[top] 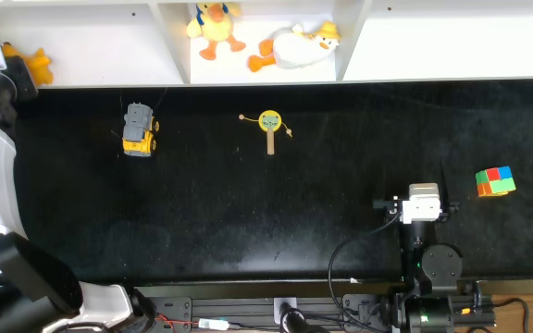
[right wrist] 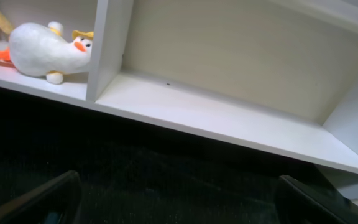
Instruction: Store Toys
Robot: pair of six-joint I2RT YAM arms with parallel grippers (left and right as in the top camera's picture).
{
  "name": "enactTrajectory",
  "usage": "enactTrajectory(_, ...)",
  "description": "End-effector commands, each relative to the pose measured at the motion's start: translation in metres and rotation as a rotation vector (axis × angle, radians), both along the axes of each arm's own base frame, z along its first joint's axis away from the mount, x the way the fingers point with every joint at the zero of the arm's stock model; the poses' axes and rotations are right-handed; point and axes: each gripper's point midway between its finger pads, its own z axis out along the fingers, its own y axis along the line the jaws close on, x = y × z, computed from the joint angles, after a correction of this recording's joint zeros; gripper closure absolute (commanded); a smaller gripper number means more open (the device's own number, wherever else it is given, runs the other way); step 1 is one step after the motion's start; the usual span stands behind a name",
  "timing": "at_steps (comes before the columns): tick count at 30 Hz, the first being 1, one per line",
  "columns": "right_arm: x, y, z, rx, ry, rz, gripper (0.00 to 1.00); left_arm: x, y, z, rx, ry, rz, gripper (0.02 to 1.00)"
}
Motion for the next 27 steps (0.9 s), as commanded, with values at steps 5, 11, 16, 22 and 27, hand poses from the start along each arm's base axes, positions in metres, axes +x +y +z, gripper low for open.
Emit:
enactTrajectory(5,0.000,-0.002,-0.004,0.000,0.001,-0.009,0.005,0.011,-0.002,0.009,0.009,-0.032,-0.016,0.941)
enactTrajectory(11,0.000,-0.002,-0.004,0.000,0.001,-0.009,0.005,0.017,-0.005,0.005,-0.003,-0.036,-0.024,0.936)
enactTrajectory(16,0.000,-0.002,-0.004,0.000,0.001,-0.009,0.005,0.022,-0.011,-0.007,-0.013,-0.013,-0.038,0.934)
enactTrajectory(22,0.000,-0.002,-0.004,0.000,0.001,-0.009,0.007,0.026,-0.014,-0.017,-0.021,0.003,-0.047,0.934)
enactTrajectory(27,0.000,-0.002,-0.004,0.000,0.001,-0.009,0.005,0.027,-0.014,-0.015,-0.017,-0.005,-0.048,0.864)
